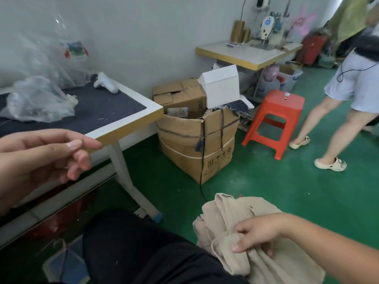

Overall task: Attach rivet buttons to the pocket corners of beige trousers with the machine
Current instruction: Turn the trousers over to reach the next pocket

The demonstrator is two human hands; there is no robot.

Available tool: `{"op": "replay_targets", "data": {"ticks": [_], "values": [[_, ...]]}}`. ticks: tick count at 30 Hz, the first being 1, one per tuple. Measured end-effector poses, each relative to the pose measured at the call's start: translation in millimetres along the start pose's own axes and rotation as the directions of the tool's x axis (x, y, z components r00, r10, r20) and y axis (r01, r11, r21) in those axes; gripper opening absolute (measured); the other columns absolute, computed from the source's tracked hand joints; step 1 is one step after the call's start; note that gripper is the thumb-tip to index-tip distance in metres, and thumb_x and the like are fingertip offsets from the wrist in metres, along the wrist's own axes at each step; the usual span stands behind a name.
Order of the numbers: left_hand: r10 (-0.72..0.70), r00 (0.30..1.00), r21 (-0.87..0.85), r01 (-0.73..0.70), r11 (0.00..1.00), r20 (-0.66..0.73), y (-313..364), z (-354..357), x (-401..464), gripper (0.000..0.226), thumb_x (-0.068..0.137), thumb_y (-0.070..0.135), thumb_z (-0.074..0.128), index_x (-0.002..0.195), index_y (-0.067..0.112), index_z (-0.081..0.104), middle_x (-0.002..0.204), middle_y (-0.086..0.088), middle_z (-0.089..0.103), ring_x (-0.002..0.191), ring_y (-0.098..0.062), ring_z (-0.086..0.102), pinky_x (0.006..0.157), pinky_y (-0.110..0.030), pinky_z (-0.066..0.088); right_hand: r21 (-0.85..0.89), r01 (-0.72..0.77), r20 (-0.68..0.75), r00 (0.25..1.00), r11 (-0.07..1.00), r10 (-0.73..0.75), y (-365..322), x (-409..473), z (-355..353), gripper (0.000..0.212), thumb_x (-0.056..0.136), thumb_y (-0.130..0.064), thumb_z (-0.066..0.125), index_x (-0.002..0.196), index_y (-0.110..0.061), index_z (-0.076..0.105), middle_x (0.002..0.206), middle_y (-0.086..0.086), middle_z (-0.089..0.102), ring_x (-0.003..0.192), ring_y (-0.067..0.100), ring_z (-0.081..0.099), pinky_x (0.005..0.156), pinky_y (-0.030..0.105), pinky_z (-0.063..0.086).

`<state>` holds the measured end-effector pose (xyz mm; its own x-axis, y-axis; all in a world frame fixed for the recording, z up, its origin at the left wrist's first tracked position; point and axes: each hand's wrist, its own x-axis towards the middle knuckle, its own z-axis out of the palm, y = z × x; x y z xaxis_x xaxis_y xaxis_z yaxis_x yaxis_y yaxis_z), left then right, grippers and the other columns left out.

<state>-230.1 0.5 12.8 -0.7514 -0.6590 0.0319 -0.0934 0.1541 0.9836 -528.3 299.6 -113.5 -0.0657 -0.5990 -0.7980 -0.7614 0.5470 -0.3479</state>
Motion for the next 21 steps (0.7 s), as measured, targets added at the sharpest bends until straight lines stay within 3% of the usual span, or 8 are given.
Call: {"op": "replay_targets", "data": {"ticks": [2,4,7,11,13,16,18,21], "values": [[0.023,0.999,-0.034,-0.022,0.999,0.045,5,-11,-4,0.037,0.080,0.033,0.063,0.101,0.004,0.074,0.064,-0.010,0.062,0.043,-0.014,0.055,0.040,-0.033,0.024,-0.212,-0.036,-0.021,0.999,0.977,0.032,-4,13,9,0.050,0.092,-0.029,0.061,0.137,-0.017,0.044,0.137,0.007,0.053,0.121,0.026,0.054,0.100,0.031,0.043],[0.027,0.996,-0.015,-0.025,1.000,0.087,7,-26,-9,0.058,0.068,0.055,0.081,0.106,0.011,0.076,0.072,-0.009,0.064,0.050,-0.013,0.058,0.041,-0.022,0.038,-0.364,-0.075,-0.047,0.997,0.929,0.063,-4,33,27,0.054,0.094,-0.026,0.054,0.145,-0.016,0.036,0.148,0.009,0.044,0.132,0.023,0.045,0.108,0.029,0.035],[0.045,0.994,-0.017,-0.044,0.999,0.095,3,-43,-20,0.065,0.074,0.057,0.080,0.117,0.009,0.071,0.081,-0.010,0.066,0.059,-0.014,0.060,0.052,-0.018,0.050,-0.495,-0.149,-0.063,0.989,0.856,0.135,-13,41,35,0.045,0.099,-0.029,0.041,0.142,-0.018,0.041,0.145,0.008,0.047,0.131,0.026,0.047,0.110,0.037,0.036],[0.089,0.995,-0.019,-0.088,0.996,0.038,7,-56,-47,0.054,0.085,0.048,0.074,0.119,0.007,0.069,0.084,-0.010,0.067,0.063,-0.014,0.061,0.055,-0.019,0.051,-0.649,-0.125,0.022,0.983,0.750,0.183,-62,28,-4,0.035,0.090,-0.035,0.055,0.118,-0.014,0.062,0.125,0.004,0.059,0.121,0.030,0.051,0.101,0.040,0.042],[0.091,0.996,-0.013,-0.091,0.996,-0.003,13,-59,-67,0.053,0.084,0.049,0.074,0.117,0.008,0.071,0.084,-0.009,0.068,0.064,-0.013,0.061,0.057,-0.019,0.051,-0.696,-0.028,0.029,0.997,0.717,0.068,-109,25,-34,0.027,0.088,-0.036,0.060,0.097,-0.010,0.064,0.109,0.007,0.059,0.102,0.029,0.049,0.086,0.039,0.045],[0.074,0.992,-0.006,-0.075,0.997,-0.102,23,-61,-93,0.051,0.080,0.051,0.077,0.110,0.010,0.074,0.082,-0.006,0.069,0.066,-0.013,0.060,0.060,-0.019,0.051,-0.639,0.184,-0.022,0.966,0.747,-0.257,-188,24,-63,0.032,0.088,-0.046,0.063,0.104,-0.018,0.059,0.099,-0.002,0.060,0.087,0.019,0.055,0.069,0.033,0.046],[0.059,0.984,-0.008,-0.062,0.998,-0.169,28,-63,-109,0.042,0.081,0.044,0.076,0.105,0.010,0.076,0.080,-0.006,0.068,0.066,-0.013,0.059,0.060,-0.018,0.050,-0.582,0.332,-0.070,0.889,0.742,-0.452,-229,23,-68,0.027,0.089,-0.051,0.060,0.099,-0.026,0.059,0.095,-0.010,0.062,0.085,0.011,0.058,0.074,0.032,0.050],[0.001,0.938,-0.007,-0.003,1.000,-0.346,31,-74,-151,0.028,0.084,0.035,0.068,0.094,0.010,0.077,0.077,-0.008,0.067,0.063,-0.014,0.056,0.058,-0.018,0.048,-0.574,0.556,-0.029,0.720,0.601,-0.693,-291,23,-68,0.017,0.090,-0.052,0.058,0.089,-0.034,0.058,0.083,-0.013,0.063,0.074,0.002,0.058,0.066,0.023,0.049]]}}
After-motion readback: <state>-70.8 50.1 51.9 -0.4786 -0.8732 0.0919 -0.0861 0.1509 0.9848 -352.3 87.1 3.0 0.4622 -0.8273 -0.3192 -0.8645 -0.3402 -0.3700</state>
